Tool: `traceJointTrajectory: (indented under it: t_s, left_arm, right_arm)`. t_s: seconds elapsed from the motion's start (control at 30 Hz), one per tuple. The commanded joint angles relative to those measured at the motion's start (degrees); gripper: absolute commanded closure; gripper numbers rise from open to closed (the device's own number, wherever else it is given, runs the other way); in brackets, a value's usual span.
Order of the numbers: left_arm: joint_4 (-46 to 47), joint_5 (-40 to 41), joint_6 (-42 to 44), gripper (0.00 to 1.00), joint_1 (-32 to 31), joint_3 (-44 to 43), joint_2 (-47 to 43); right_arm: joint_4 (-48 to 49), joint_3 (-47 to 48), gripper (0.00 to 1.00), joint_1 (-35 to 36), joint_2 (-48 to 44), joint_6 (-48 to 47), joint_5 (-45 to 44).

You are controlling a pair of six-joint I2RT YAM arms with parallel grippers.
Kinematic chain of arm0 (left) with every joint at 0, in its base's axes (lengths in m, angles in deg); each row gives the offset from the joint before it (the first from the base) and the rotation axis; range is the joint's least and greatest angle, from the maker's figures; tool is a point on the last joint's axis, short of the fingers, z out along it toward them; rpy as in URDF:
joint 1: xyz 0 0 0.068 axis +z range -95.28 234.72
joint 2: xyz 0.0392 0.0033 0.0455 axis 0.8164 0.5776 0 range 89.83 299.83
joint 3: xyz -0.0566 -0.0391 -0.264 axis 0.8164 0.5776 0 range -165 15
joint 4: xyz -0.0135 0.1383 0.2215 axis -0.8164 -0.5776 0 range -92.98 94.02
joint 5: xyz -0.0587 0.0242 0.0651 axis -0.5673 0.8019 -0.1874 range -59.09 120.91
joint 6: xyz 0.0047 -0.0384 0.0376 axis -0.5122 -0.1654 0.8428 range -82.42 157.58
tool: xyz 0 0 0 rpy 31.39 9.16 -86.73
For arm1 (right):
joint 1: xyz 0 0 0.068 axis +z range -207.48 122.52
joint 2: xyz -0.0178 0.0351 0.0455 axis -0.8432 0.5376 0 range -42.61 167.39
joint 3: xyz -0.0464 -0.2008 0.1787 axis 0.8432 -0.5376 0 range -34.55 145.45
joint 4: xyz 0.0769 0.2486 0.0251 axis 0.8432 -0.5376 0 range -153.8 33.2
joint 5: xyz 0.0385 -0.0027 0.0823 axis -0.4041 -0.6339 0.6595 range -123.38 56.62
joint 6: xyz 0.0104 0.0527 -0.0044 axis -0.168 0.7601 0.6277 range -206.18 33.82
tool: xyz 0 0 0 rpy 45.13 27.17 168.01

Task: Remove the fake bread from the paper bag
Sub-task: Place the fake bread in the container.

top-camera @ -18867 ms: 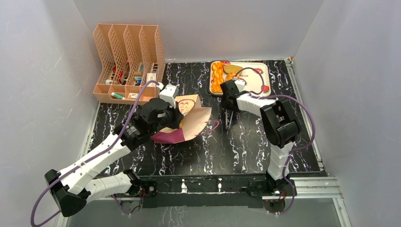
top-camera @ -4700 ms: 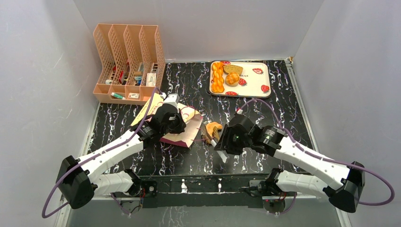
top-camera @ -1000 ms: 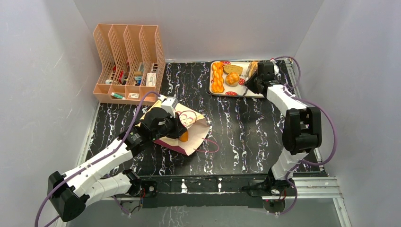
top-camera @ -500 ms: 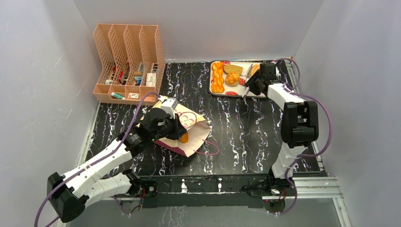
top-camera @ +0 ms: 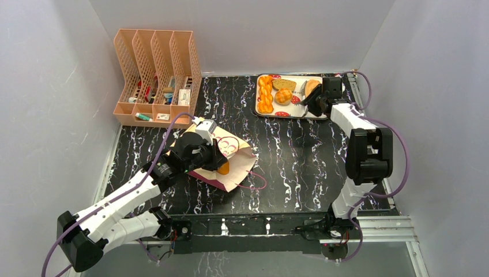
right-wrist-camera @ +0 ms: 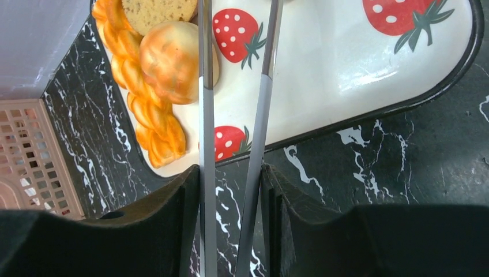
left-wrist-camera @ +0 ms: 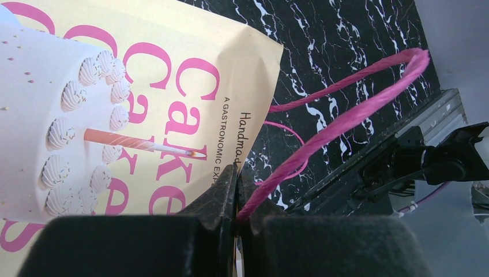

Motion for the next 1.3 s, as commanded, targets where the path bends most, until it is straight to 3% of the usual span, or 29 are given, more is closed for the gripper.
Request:
traceJointTrajectory:
  t_s: [0.0, 0.67, 1.0, 1.27]
  left_arm:
    - [0.0, 0.6, -0.1, 1.00, -0.2, -1.7, -0.9]
    - [-1.9, 1.3, 1.0, 1.00, -0.3, -3.4, -0.7]
    - [-2.6, 0.8, 1.5, 1.00, -0.3, -3.6, -0.2]
    - [-0.5, -0.9, 2.2, 1.00, -0.3, -3.4, 2.3]
  right_arm:
    - [2.4, -0.4, 0.62, -1.7, -5.6, -1.1, -0.4]
    - [0.9, -6.5, 0.62, -2.2, -15.3, -2.1, -0.2]
    - [-2.3, -12.8, 0.62, -2.1, -27.1, -3.0, 1.0]
    - [-10.6, -17.2, 0.63, -1.0, -39.1, -6.0, 2.6]
